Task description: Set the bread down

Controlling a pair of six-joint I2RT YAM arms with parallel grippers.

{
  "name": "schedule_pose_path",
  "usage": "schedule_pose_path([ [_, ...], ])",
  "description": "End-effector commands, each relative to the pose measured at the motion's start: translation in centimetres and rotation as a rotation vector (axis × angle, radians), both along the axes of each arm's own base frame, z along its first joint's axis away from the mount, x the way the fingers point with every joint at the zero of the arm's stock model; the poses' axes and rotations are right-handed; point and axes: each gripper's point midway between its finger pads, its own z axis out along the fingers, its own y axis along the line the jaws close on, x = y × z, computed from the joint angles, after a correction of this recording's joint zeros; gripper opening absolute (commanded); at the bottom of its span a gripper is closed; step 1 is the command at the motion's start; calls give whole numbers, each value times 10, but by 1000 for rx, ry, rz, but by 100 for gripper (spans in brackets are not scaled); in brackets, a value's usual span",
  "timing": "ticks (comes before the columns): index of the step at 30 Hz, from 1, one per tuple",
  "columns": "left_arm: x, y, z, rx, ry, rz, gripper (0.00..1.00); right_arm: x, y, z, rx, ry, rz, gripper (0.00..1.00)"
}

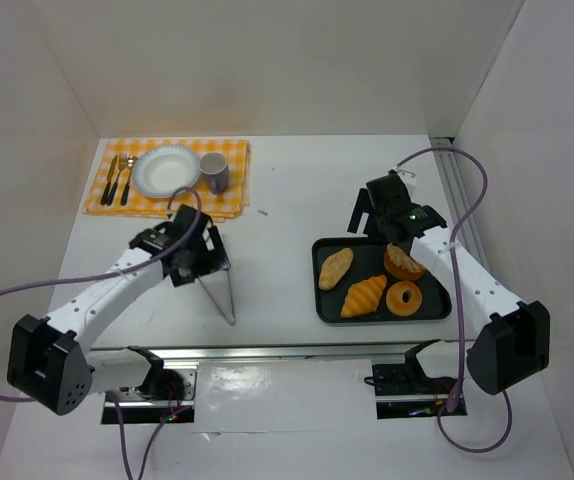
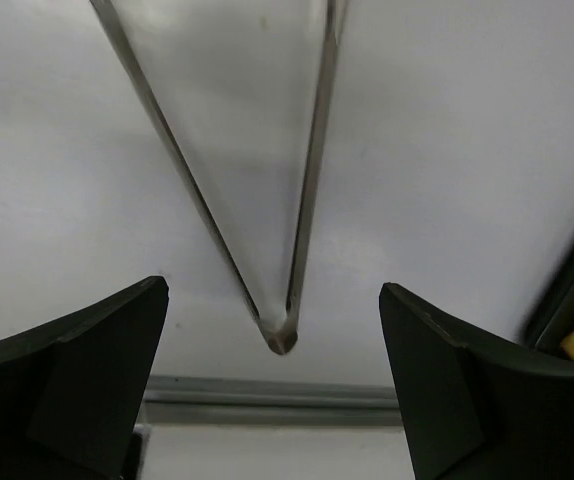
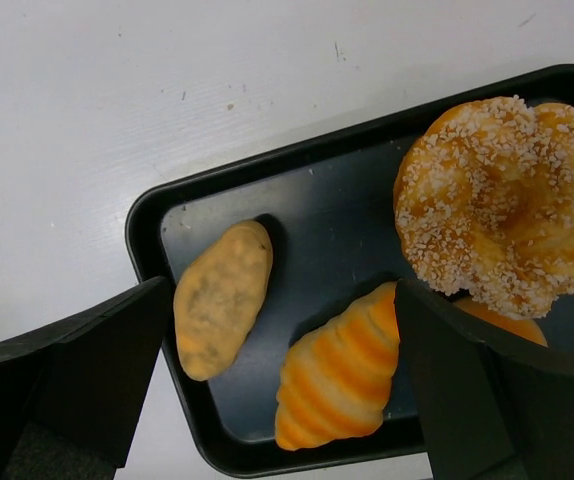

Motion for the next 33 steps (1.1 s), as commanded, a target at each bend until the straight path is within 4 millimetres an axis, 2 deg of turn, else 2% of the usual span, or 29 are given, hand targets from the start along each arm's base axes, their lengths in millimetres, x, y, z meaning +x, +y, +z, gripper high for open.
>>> schedule_pose_path([
  [1, -21, -23, -20, -41, 49, 171, 100, 3, -3, 17, 29, -72, -1, 100],
  [4, -34, -39, -39, -35, 100, 142, 100, 2, -5, 19, 23, -76, 12, 100],
  [7, -39, -39, -60, 21, 163, 163, 100, 2, -9, 26, 22, -96, 10, 100],
  [10, -40, -36, -75, 56, 175, 181, 100, -3, -15, 23, 15, -95, 6, 100],
  [13, -32, -36, -84, 45, 178, 191, 100, -7, -20, 23, 18, -98, 3, 100],
  [15, -34, -36, -94, 60, 201, 169, 100, -9, -20, 22, 31, -95, 7, 100],
  [16, -28, -41, -92, 40, 176, 168, 100, -10, -21, 25, 27, -103, 14, 100],
  [18, -26, -33, -103, 57, 191, 176, 100, -10, -22, 24, 33, -101, 11, 100],
  [26, 10, -9, -117, 80, 100, 175, 100, -12, -29, 20, 31, -92, -6, 100],
  [27, 8, -8, -120, 92, 110, 165, 100, -12, -27, 19, 37, -90, 0, 100],
  [30, 13, -7, -133, 116, 130, 127, 93, -10, -25, 21, 46, -89, 9, 100],
  [33, 11, -10, -132, 109, 155, 119, 73, -9, -22, 22, 62, -97, 9, 100],
])
